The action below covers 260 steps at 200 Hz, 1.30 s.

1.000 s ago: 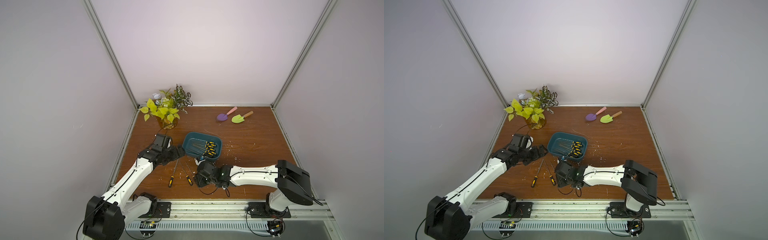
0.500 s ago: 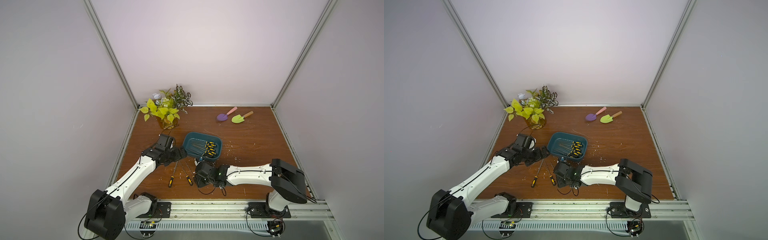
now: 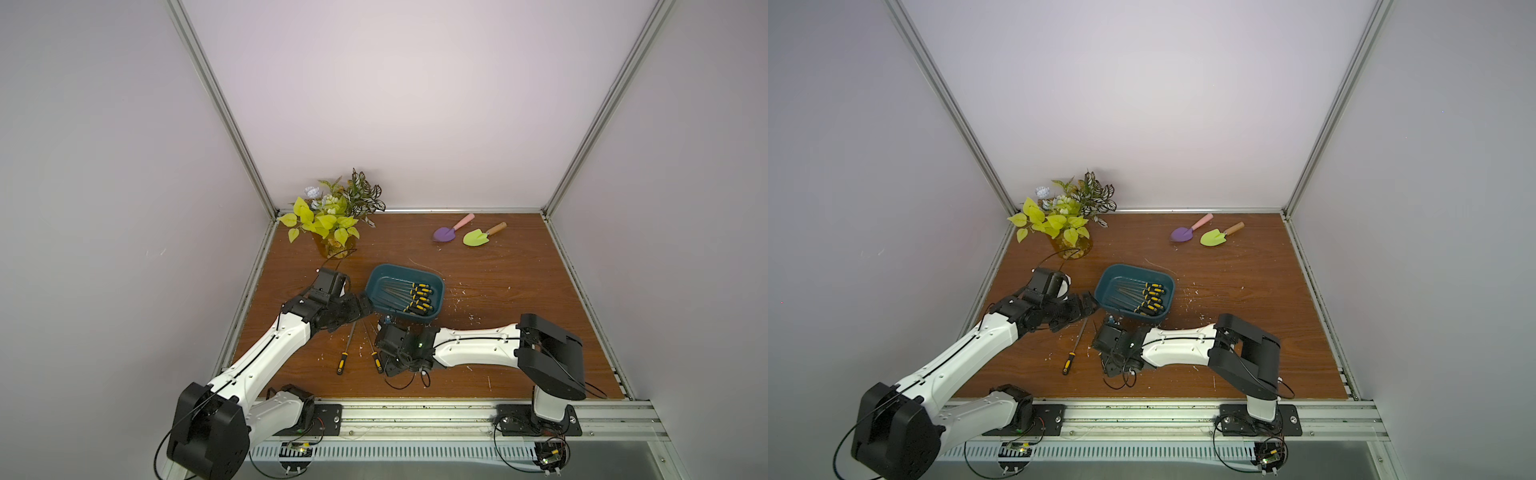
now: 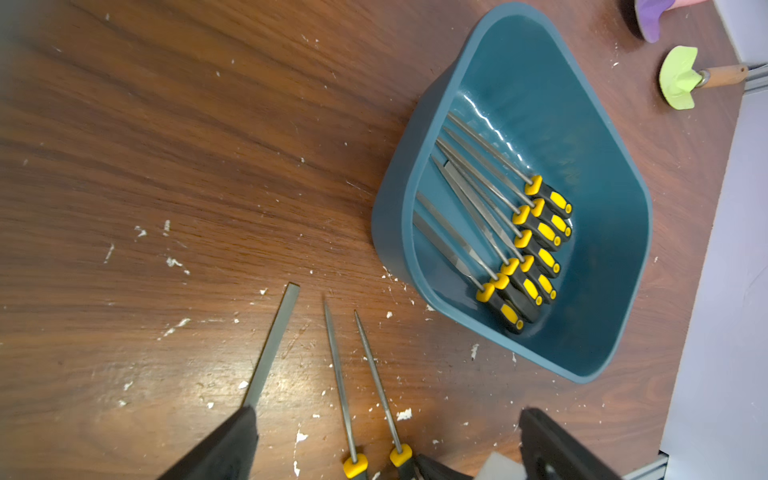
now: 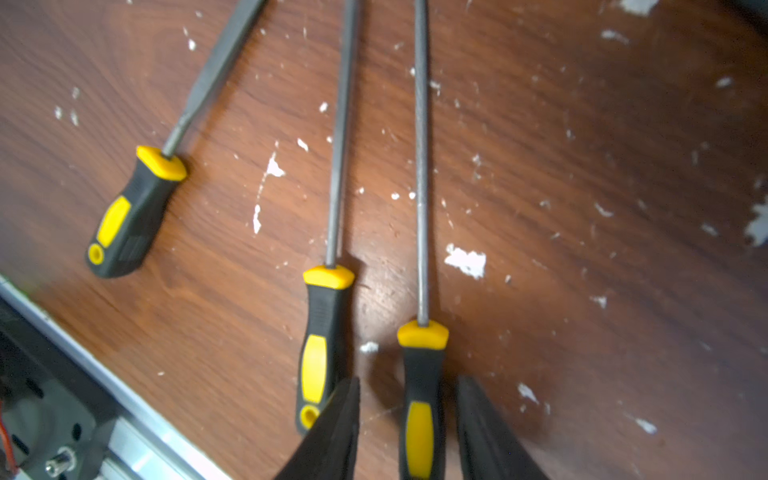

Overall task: Put the file tool into the storage box
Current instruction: Pick up the file tool from the center of the board, then place the file tool in the storage box.

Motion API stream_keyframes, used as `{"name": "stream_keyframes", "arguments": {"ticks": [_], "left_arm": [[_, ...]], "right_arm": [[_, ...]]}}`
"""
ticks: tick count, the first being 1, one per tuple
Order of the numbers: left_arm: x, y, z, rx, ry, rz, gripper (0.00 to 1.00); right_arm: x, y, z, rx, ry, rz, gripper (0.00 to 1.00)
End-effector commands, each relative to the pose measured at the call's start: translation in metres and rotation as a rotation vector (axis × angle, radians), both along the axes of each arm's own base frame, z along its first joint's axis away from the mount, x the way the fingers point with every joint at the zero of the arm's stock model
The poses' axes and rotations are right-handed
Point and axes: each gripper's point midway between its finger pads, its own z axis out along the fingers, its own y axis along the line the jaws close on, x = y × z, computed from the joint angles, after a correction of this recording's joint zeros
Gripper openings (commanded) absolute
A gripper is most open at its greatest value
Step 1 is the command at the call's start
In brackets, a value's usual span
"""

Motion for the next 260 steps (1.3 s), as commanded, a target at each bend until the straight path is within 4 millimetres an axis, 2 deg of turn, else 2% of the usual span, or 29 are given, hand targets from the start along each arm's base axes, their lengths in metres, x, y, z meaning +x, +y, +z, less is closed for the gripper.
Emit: {"name": "stream_keyframes", "arguments": {"ticks": [1, 33, 62, 101, 133, 153, 169, 195, 209, 230, 260], "left_arm": [[-0.004, 0.004, 0.000, 0.017, -0.010, 0.010, 1.00], [-0.004, 0.003, -0.001, 0.018, -0.006, 0.005, 1.00], [-0.001, 0.000, 0.007, -0.001, -0.019, 0.000, 1.00], [0.013, -0.007, 0.050, -0.057, -0.114, 0.015, 1.00], [0.021, -0.003, 0.064, -0.045, -0.159, 0.031, 1.00], [0.022, -0.005, 0.069, -0.076, -0.152, 0.042, 1.00], [0.023, -0.006, 0.071, -0.084, -0.154, 0.045, 1.00], [0.023, -0.007, 0.067, -0.074, -0.143, 0.033, 1.00], [0.023, -0.009, 0.064, -0.077, -0.131, 0.027, 1.00], [0.025, -0.011, 0.062, -0.078, -0.119, 0.021, 1.00], [0.029, -0.011, 0.060, -0.064, -0.114, 0.018, 1.00]], "right_arm": [[0.001, -0.019, -0.004, -0.088, -0.018, -0.001, 0.40], [-0.003, -0.031, -0.009, -0.132, -0.022, 0.015, 0.27], [-0.008, -0.036, 0.002, -0.144, -0.043, 0.100, 0.20], [-0.010, -0.039, 0.054, -0.083, -0.132, 0.252, 0.15], [-0.004, -0.043, 0.095, -0.091, -0.237, 0.365, 0.11], [0.016, -0.050, 0.125, -0.099, -0.325, 0.352, 0.11], [0.041, -0.059, 0.147, -0.093, -0.393, 0.314, 0.11], [0.086, -0.076, 0.163, -0.074, -0.441, 0.267, 0.12], [0.107, -0.084, 0.164, -0.091, -0.456, 0.255, 0.11], [0.127, -0.089, 0.159, -0.119, -0.476, 0.276, 0.11], [0.149, -0.093, 0.136, -0.167, -0.455, 0.299, 0.09]]}}
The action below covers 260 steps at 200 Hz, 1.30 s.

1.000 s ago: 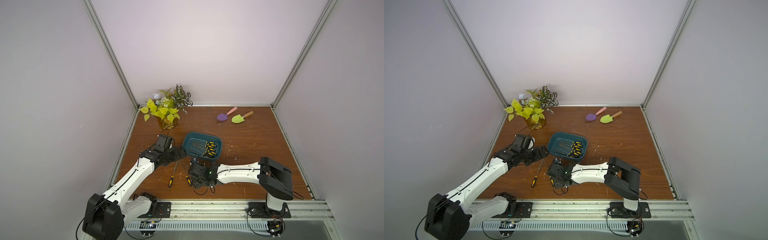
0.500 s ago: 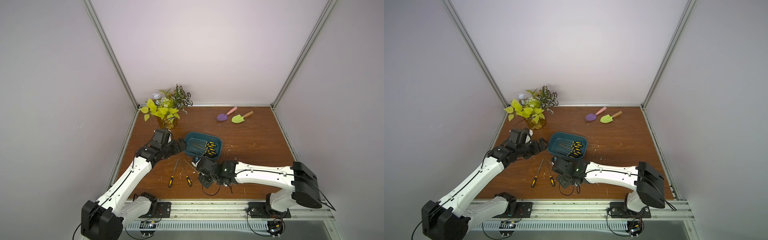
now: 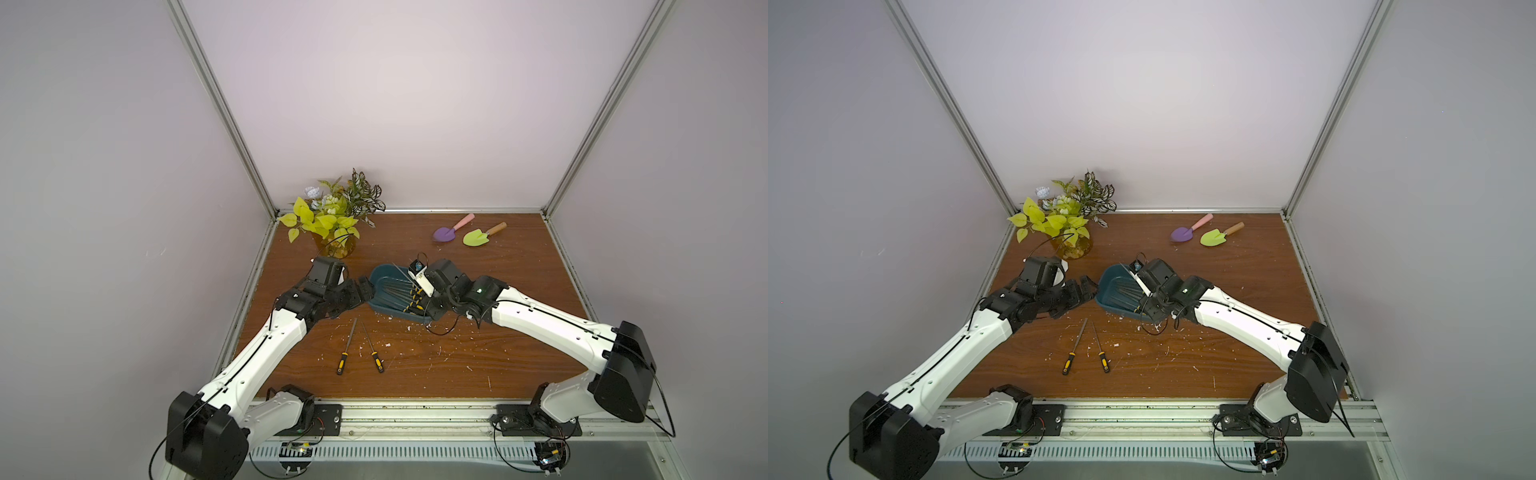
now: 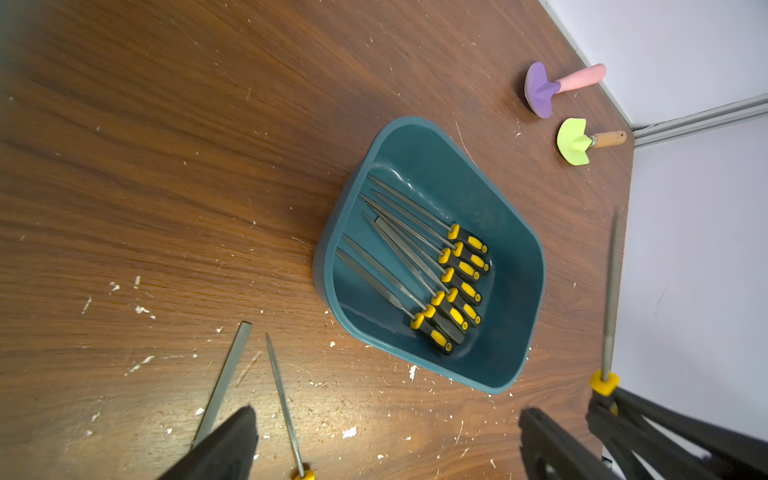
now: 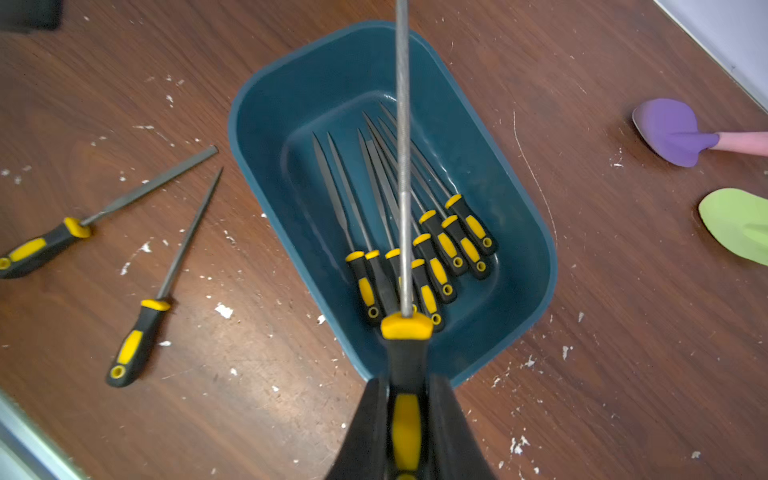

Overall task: Put the file tool into the storage box
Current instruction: Place the file tool in the storage box.

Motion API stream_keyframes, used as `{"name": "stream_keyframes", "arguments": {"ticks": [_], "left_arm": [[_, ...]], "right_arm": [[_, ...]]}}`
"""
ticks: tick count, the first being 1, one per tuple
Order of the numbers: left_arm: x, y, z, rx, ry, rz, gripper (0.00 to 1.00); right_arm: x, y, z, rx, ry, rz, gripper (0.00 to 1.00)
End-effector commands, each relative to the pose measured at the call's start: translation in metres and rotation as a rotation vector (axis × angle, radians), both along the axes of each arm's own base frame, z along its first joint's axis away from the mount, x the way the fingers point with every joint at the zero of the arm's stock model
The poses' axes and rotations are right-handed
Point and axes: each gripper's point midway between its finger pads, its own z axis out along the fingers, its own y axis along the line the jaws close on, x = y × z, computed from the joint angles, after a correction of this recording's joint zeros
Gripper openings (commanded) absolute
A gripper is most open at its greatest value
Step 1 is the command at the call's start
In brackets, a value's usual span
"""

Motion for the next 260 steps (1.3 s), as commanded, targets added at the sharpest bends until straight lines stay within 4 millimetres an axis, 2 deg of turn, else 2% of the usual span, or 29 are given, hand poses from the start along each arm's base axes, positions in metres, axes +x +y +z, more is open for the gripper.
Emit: {"name": "stream_keyframes", "arguments": {"ticks": [1, 42, 70, 84, 100, 109, 119, 133, 155, 178, 200, 218, 234, 260], "left_arm": [[0.006, -0.001, 0.009, 0.002, -0.017, -0.006, 1.00], [0.010, -0.003, 0.006, 0.011, -0.003, -0.013, 1.00], [0.013, -0.004, 0.008, 0.006, -0.005, -0.008, 1.00], [0.014, -0.004, 0.010, 0.005, -0.010, -0.012, 1.00], [0.015, -0.001, 0.009, 0.032, -0.013, -0.008, 1.00], [0.016, 0.003, 0.008, 0.054, -0.016, -0.001, 1.00], [0.017, 0.005, 0.007, 0.073, -0.018, 0.000, 1.00], [0.019, 0.007, 0.003, 0.084, -0.012, -0.002, 1.00], [0.022, 0.018, -0.002, 0.120, -0.008, 0.003, 1.00], [0.025, 0.044, -0.012, 0.186, 0.010, 0.051, 1.00], [0.024, 0.053, -0.018, 0.189, 0.026, 0.074, 1.00], [0.020, 0.056, -0.025, 0.188, 0.048, 0.099, 1.00], [0.016, 0.059, -0.035, 0.192, 0.079, 0.127, 1.00], [0.008, 0.067, -0.045, 0.231, 0.087, 0.132, 1.00]], "right_arm": [[0.016, 0.009, -0.001, -0.023, -0.032, 0.073, 0.09], [0.045, 0.009, -0.030, -0.075, -0.003, 0.086, 0.07], [0.057, 0.013, -0.047, -0.128, 0.020, 0.108, 0.09], [0.064, 0.016, -0.053, -0.151, 0.039, 0.100, 0.14], [0.068, 0.020, -0.059, -0.164, 0.073, 0.093, 0.28], [0.069, 0.025, -0.058, -0.156, 0.086, 0.090, 0.38], [0.069, 0.028, -0.054, -0.134, 0.097, 0.081, 0.44], [0.069, 0.031, -0.047, -0.095, 0.104, 0.053, 0.49], [0.067, 0.031, -0.024, -0.002, 0.105, -0.045, 0.53], [0.047, 0.044, 0.001, 0.177, 0.141, -0.142, 0.55], [0.015, 0.058, 0.012, 0.350, 0.177, -0.157, 0.56], [-0.007, 0.061, 0.009, 0.450, 0.215, -0.222, 0.57], [-0.036, 0.072, 0.005, 0.529, 0.266, -0.250, 0.57], [-0.084, 0.088, -0.017, 0.498, 0.293, -0.249, 0.57]]}}
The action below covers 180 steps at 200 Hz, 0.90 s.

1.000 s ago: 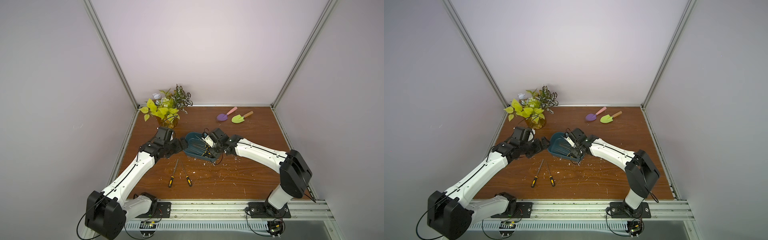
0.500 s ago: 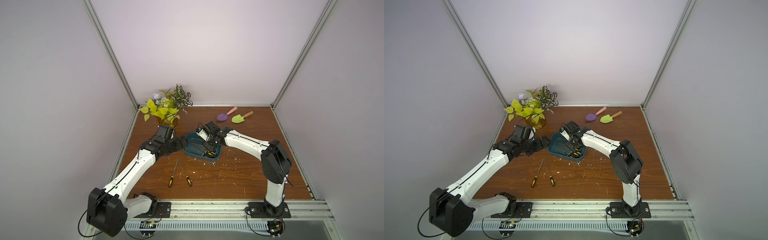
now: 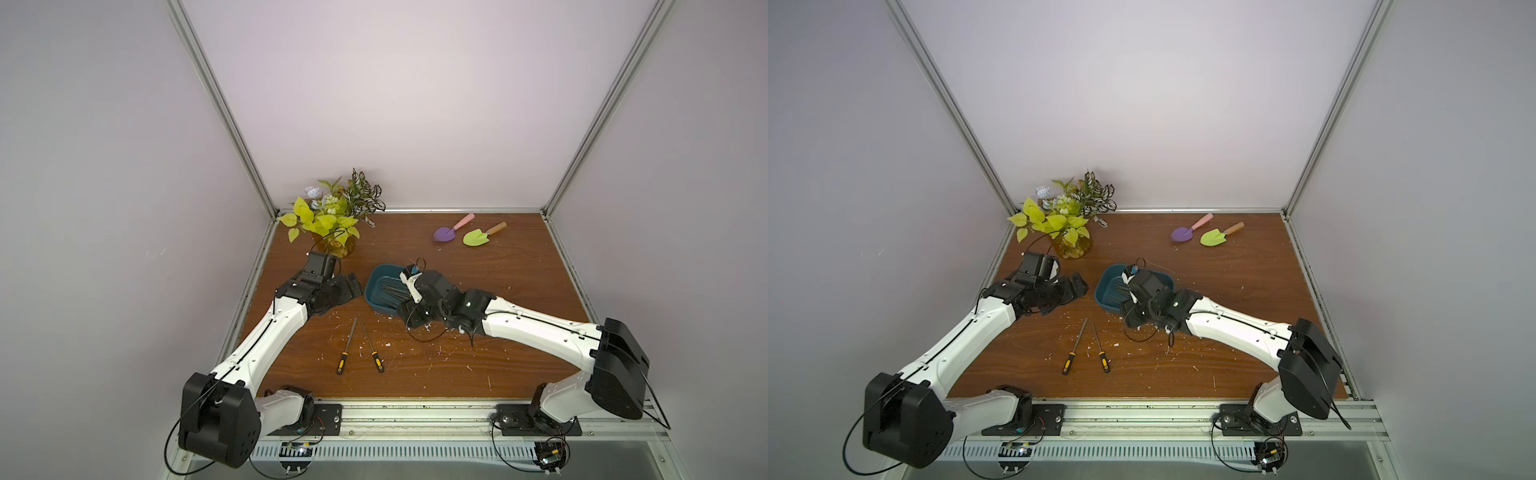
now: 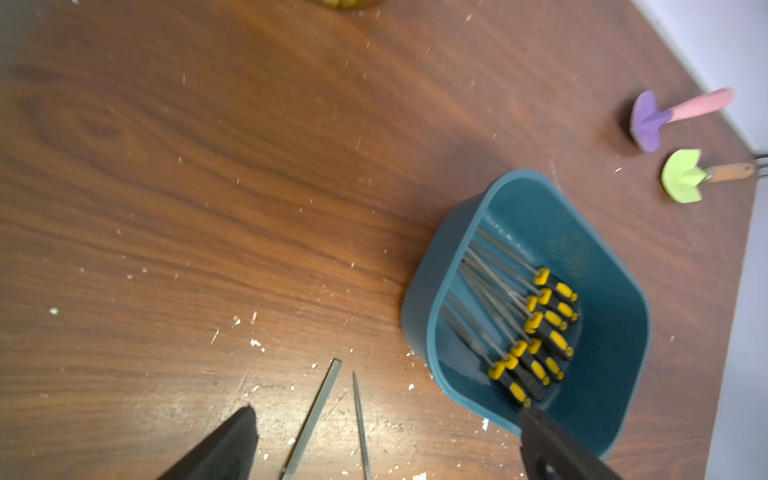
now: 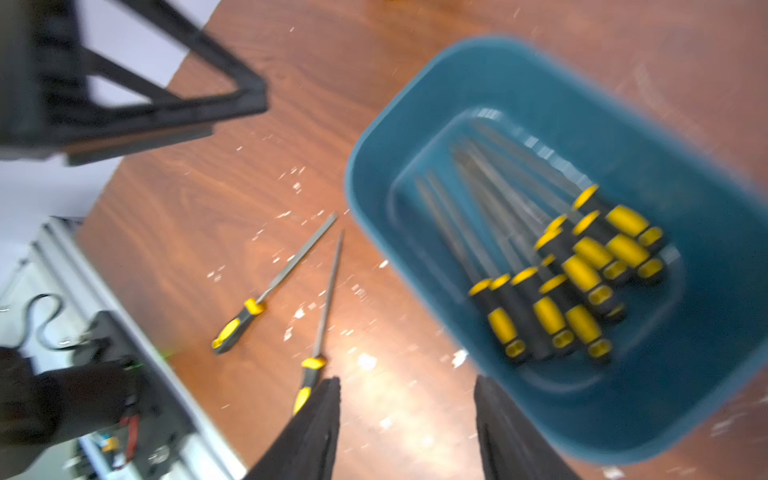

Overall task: Put the file tool into the storage box
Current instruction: Pick up the file tool from the center of the board.

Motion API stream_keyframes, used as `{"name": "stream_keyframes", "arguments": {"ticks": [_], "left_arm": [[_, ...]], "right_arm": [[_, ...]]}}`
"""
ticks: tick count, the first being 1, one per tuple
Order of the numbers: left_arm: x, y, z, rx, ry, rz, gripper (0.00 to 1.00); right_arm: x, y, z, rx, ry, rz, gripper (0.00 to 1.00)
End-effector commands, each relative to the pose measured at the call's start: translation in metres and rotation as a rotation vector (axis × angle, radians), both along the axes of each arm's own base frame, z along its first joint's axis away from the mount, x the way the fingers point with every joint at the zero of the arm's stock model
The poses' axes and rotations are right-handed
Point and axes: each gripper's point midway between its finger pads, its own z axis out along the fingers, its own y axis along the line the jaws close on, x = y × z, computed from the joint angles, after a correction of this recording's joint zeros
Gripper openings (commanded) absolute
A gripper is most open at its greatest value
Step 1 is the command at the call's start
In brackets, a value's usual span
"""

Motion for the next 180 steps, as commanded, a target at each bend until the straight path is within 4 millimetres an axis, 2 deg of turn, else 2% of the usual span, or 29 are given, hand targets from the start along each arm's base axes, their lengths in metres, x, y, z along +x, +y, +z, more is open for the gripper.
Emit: {"name": "stream_keyframes", "arguments": {"ticks": [1, 17, 43, 64, 100, 124, 180], "left_arm": [[-0.009, 0.014, -0.010, 0.053, 0.022, 0.029, 1.00], [-0.015, 0.022, -0.012, 0.076, 0.010, 0.042, 1.00], [-0.024, 0.030, -0.013, 0.073, -0.001, 0.069, 1.00], [-0.031, 0.037, -0.019, 0.064, 0.008, 0.094, 1.00], [-0.046, 0.048, -0.034, 0.045, 0.034, 0.131, 1.00], [-0.050, 0.050, -0.037, 0.037, 0.039, 0.151, 1.00], [-0.048, 0.049, -0.040, 0.043, 0.057, 0.139, 1.00]], "right_arm": [[-0.028, 0.020, -0.005, 0.084, 0.062, -0.081, 0.57], [-0.047, 0.023, -0.028, 0.030, 0.118, -0.085, 0.57], [-0.078, 0.043, -0.051, 0.005, 0.169, -0.024, 0.55], [-0.091, 0.055, -0.072, -0.065, 0.204, 0.018, 0.54], [-0.090, 0.073, -0.083, -0.165, 0.200, 0.063, 0.51], [-0.093, 0.083, -0.096, -0.199, 0.220, 0.100, 0.47], [-0.091, 0.081, -0.118, -0.272, 0.227, 0.108, 0.36]]}}
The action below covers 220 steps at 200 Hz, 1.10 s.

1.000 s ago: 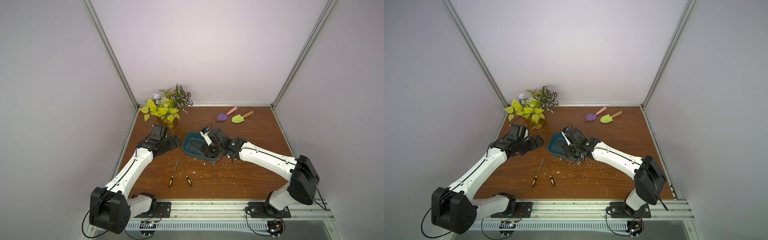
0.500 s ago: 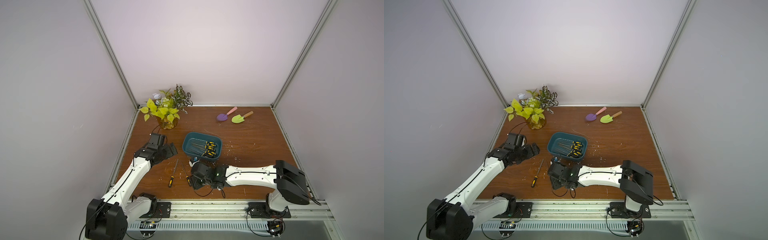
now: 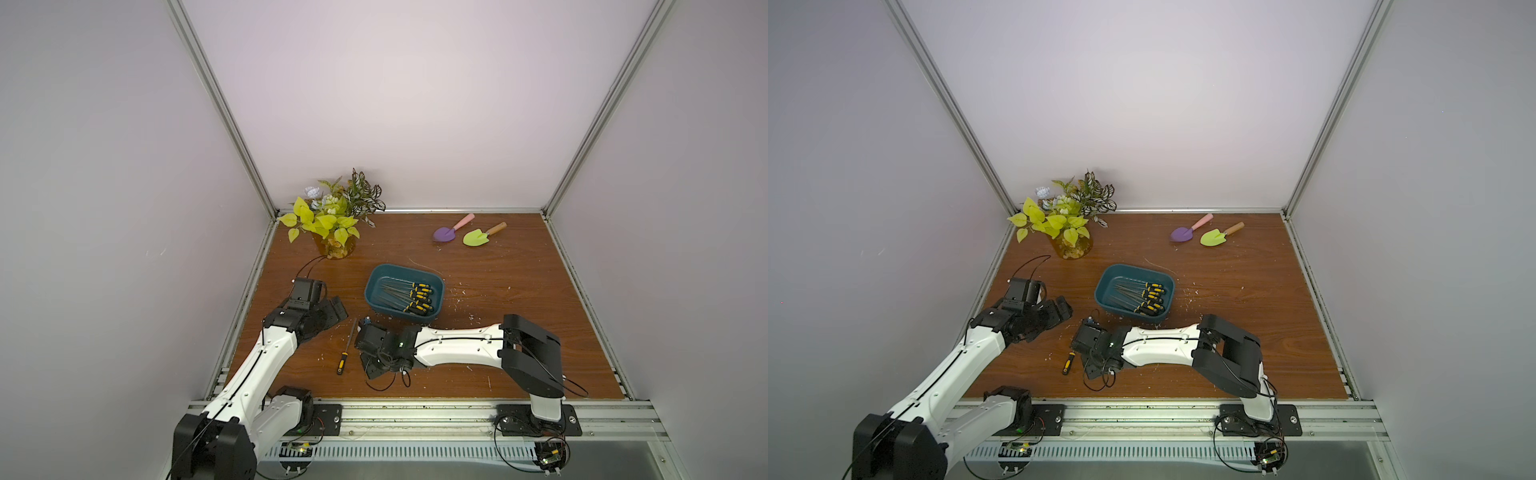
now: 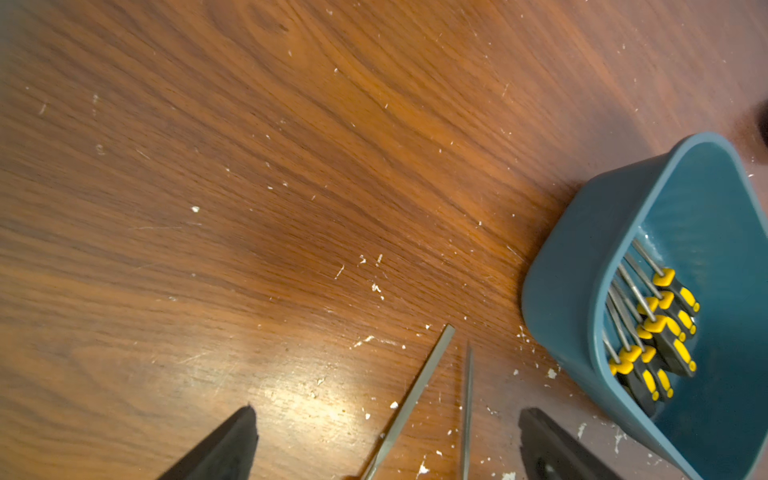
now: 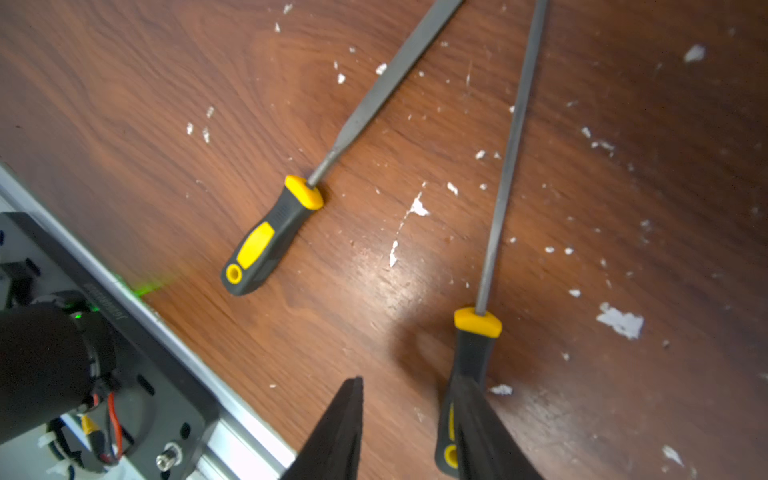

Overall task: Put the file tool into the storage box
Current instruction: Pick up the file tool from the center of the board.

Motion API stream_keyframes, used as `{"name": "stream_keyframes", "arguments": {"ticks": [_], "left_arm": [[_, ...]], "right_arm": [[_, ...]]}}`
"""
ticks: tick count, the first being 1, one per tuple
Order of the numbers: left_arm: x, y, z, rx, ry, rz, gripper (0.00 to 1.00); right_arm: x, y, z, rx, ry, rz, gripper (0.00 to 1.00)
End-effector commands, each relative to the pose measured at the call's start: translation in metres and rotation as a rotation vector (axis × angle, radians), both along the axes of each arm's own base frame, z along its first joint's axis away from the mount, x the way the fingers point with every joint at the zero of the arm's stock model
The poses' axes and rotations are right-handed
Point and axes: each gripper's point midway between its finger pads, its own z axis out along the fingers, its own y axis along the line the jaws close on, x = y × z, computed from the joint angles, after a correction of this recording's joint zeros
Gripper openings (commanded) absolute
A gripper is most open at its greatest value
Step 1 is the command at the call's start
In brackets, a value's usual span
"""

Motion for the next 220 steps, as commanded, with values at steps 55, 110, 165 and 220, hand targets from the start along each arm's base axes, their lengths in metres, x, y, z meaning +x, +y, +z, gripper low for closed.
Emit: {"name": "stream_keyframes", "arguments": {"ticks": [55, 110, 165, 220], "left_arm": [[0.004, 0.001, 0.006, 0.005, -0.006, -0.013, 1.00], [0.004, -0.001, 0.008, -0.006, -0.014, -0.019, 1.00], [0.003, -0.004, 0.011, -0.023, -0.023, -0.026, 1.00], [-0.001, -0.006, 0.010, -0.048, -0.022, -0.022, 1.00]], "right_arm": [[0.008, -0.011, -0.006, -0.126, -0.048, 0.031, 0.38], [0.024, -0.021, 0.035, -0.091, -0.164, 0.011, 0.45], [0.040, -0.040, 0.030, -0.149, -0.201, 0.064, 0.52], [0.042, -0.043, 0.004, -0.185, -0.184, 0.210, 0.52]]}}
